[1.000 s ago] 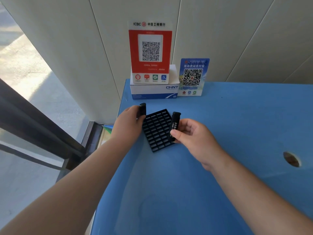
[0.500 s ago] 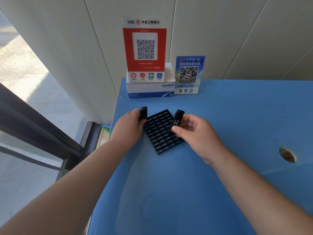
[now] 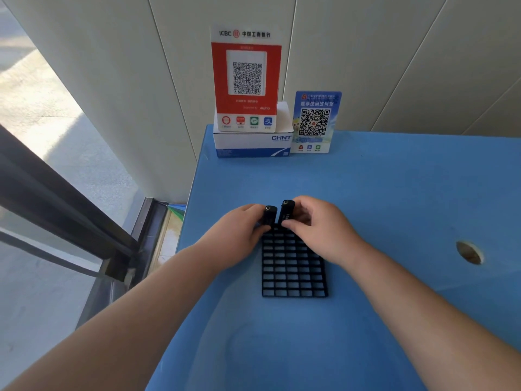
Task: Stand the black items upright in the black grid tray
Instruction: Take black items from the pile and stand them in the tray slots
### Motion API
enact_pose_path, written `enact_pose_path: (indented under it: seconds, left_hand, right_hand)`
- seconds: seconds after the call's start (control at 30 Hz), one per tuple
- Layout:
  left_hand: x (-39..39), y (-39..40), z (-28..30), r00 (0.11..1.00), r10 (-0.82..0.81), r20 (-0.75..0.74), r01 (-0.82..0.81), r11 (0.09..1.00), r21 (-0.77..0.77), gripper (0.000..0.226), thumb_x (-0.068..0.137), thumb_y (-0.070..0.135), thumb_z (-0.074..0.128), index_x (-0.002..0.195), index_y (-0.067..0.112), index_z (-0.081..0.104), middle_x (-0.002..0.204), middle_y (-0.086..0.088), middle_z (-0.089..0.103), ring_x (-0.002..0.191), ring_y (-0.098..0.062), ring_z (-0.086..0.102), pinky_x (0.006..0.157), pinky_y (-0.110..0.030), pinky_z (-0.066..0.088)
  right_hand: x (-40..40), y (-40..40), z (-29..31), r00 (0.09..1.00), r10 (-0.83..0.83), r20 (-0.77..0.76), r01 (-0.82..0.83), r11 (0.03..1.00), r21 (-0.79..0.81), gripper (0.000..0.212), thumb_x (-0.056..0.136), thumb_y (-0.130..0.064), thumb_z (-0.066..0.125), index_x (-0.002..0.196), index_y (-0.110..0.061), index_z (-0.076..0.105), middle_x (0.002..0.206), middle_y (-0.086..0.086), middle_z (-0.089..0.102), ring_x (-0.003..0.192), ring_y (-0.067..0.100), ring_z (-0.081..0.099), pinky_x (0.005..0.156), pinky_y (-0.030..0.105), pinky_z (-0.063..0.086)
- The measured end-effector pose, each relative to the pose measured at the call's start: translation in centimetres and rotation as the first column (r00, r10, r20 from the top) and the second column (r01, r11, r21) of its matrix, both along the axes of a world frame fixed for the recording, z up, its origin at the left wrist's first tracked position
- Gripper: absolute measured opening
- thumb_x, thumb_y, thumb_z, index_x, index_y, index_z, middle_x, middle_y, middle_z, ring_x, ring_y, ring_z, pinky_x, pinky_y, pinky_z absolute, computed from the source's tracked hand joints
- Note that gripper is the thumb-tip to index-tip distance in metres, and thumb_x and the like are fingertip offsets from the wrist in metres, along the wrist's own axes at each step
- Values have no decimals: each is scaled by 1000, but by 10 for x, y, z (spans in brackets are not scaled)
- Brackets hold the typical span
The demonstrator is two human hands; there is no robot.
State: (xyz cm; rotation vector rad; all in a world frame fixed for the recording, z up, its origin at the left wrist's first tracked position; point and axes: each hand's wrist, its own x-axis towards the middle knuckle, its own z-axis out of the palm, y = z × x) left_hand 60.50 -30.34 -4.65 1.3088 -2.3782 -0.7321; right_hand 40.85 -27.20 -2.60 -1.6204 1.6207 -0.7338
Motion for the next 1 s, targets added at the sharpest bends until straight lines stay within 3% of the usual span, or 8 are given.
enact_pose_path:
  seconds: [0.23,0.37,0.5,0.77,1.0]
  left_hand:
    - [3,11,0,1000,24,5,-24,1000,14,19,98,21,56,114,11,57,111,-4,62,100,-23,58,83,-32,44]
    - [8,15,0,999,36,-10,-36,999,27,20,97,21,57,115,13,58,111,-3,63,101,-22,59,86,-34,46]
    - [11,20,0,999,53,-3,-53,998,31,20,96,22,58,114,13,59,110,-3,64,101,-23,59,86,-36,47]
    - [11,24,0,996,87,1,-87,995,42,25,95,21,60,119,16,61,114,-1,65,106,-21,60,89,-33,47]
    - [10,27,-1,988,151,-33,-148,986,70,24,92,22,65,115,23,64,105,5,65,102,-18,61,86,-27,44]
  right_hand:
    - [7,7,-3,998,24,-64,-27,999,-45,27,87,-18,75,86,-43,62,87,-24,71,85,-8,65,82,14,49]
    - [11,12,-6,990,39,-138,-47,997,-53,16,87,-23,75,92,-35,65,91,-22,70,90,-2,66,82,16,48]
    - [16,18,-9,985,65,-162,-74,996,-54,14,89,-23,73,98,-31,66,95,-18,70,95,2,65,77,9,42]
    - [20,22,-7,977,33,-211,-49,996,-69,17,91,-24,71,108,-26,70,104,-13,72,95,4,62,83,20,46]
    - [20,26,-4,975,24,-222,-35,998,-46,27,91,-21,71,118,-25,70,110,-14,70,96,4,61,86,19,43]
